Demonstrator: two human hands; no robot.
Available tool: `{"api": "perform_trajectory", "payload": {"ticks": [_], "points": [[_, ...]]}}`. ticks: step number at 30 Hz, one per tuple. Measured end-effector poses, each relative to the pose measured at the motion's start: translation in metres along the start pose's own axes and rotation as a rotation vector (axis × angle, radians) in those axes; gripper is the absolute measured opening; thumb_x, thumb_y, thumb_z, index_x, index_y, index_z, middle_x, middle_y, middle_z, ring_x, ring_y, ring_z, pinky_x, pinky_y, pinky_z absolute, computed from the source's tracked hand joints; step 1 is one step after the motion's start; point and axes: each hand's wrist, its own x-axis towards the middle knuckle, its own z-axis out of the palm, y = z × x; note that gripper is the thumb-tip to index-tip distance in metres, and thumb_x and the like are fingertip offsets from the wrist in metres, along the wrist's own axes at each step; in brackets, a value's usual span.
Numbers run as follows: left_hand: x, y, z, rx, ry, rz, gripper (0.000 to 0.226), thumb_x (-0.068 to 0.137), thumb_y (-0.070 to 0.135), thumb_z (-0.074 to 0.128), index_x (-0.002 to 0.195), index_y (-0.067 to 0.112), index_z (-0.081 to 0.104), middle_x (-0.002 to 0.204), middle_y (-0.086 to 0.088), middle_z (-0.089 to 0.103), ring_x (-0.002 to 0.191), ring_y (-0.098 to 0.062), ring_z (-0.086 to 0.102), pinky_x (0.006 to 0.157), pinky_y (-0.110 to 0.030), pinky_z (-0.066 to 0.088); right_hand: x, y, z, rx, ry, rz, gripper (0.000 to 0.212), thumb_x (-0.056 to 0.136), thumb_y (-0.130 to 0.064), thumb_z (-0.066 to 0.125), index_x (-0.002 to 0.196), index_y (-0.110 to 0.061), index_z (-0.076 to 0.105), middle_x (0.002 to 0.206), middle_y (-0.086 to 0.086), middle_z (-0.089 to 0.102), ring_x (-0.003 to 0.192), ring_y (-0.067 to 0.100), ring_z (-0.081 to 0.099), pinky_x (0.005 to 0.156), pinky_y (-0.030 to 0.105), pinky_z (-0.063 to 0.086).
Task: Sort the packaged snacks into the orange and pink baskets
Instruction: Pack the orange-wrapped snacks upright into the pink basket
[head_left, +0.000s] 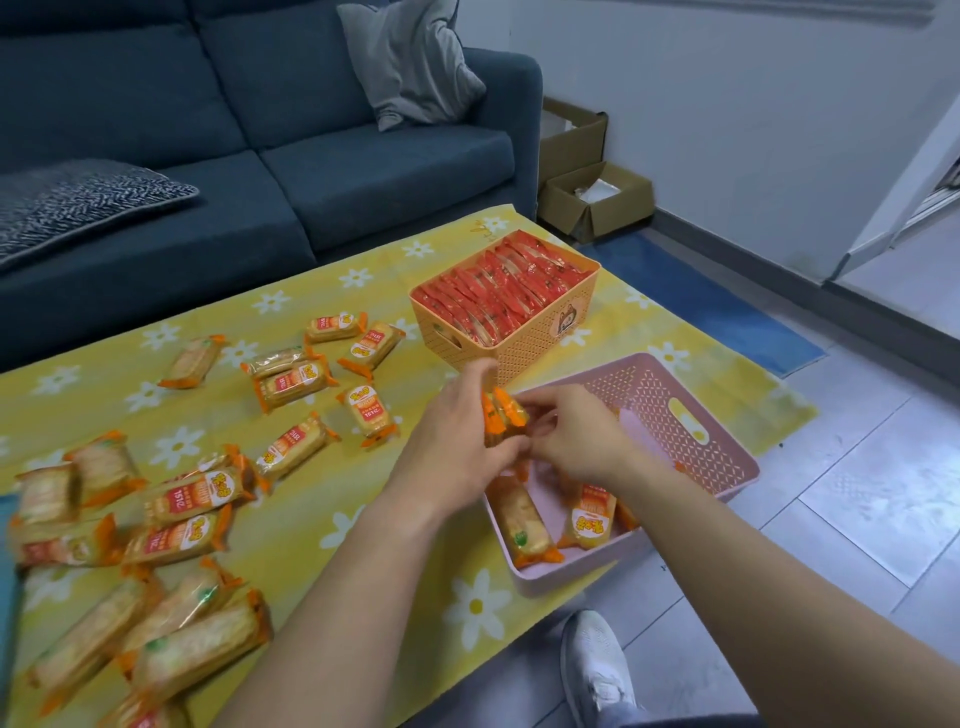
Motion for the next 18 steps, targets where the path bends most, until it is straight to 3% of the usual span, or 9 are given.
{"api": "perform_trajectory", "payload": {"ticks": [2,5,7,9,11,13,15,18], "points": [[-0.001,-0.003,0.0,0.035,-0.015,0.031,0.064,0.085,0.03,0.077,0.139,0.04,0.045,0.121,0.002,0.051,0.117,-0.021,0.053,0.098,-0.033,0.043,0.002,-0.001,0.004,-0.041,0.002,0.005,0.032,0.073,-0.008,0.074,0.1,-0.025,0.077,0.067,-0.009,0.07,0.067,0.006,0.064,0.07,0.025,0.052],[0.0,-0.008,0.001,0.073,0.043,0.044,0.033,0.086,0.022,0.073,0.115,0.034,0.063,0.104,0.004,0.048,0.101,-0.021,0.056,0.086,-0.033,0.045,0.001,-0.005,-0.002,-0.019,0.036,0.156,0.027,0.077,-0.011,0.07,0.104,-0.015,0.07,0.084,-0.001,0.075,0.089,0.018,0.07,0.083,0.034,0.055],[0.001,-0.007,0.001,0.081,0.071,0.037,0.028,0.086,0.022,0.072,0.109,0.033,0.064,0.102,0.005,0.049,0.097,-0.02,0.056,0.083,-0.034,0.045,-0.005,-0.008,-0.005,-0.275,-0.01,0.179,0.018,0.076,-0.029,0.07,0.087,-0.016,0.066,0.083,0.003,0.071,0.088,0.025,0.067,0.08,0.038,0.055],[0.001,-0.004,0.002,0.096,0.092,0.041,0.026,0.087,0.025,0.072,0.11,0.033,0.063,0.102,0.005,0.049,0.096,-0.02,0.055,0.083,-0.034,0.046,-0.015,-0.016,0.004,-0.58,-0.144,0.185,0.033,0.074,-0.05,0.065,0.07,-0.019,0.054,0.072,-0.001,0.061,0.081,0.025,0.062,0.084,0.037,0.049],[0.001,-0.003,0.002,0.11,0.115,0.041,0.025,0.088,0.026,0.072,0.11,0.032,0.063,0.103,0.005,0.047,0.095,-0.02,0.054,0.083,-0.034,0.047,-0.02,-0.02,0.022,-0.739,-0.209,0.164,0.037,0.078,-0.058,0.056,0.076,-0.021,0.052,0.082,-0.001,0.062,0.09,0.025,0.063,0.102,0.049,0.034],[0.001,-0.004,0.003,0.123,0.13,0.042,0.025,0.087,0.025,0.073,0.11,0.031,0.064,0.103,0.005,0.044,0.094,-0.02,0.054,0.082,-0.035,0.048,-0.023,-0.021,0.035,-0.77,-0.215,0.148,0.035,0.082,-0.053,0.056,0.096,-0.021,0.056,0.103,0.002,0.066,0.104,0.026,0.064,0.108,0.054,0.028],[0.001,-0.005,0.003,0.131,0.14,0.045,0.026,0.086,0.023,0.075,0.109,0.031,0.064,0.104,0.004,0.043,0.094,-0.019,0.055,0.082,-0.036,0.05,-0.024,-0.025,0.031,-0.76,-0.271,0.168,0.034,0.078,-0.047,0.066,0.096,-0.02,0.055,0.099,0.001,0.064,0.099,0.025,0.065,0.099,0.047,0.039],[0.002,-0.007,0.001,0.139,0.128,0.034,0.028,0.084,0.021,0.076,0.107,0.031,0.064,0.106,0.004,0.043,0.094,-0.02,0.055,0.082,-0.037,0.05,-0.026,-0.029,0.004,-0.61,-0.418,0.264,0.029,0.071,-0.039,0.075,0.08,-0.017,0.058,0.077,-0.001,0.062,0.074,0.02,0.064,0.071,0.033,0.054]]}}
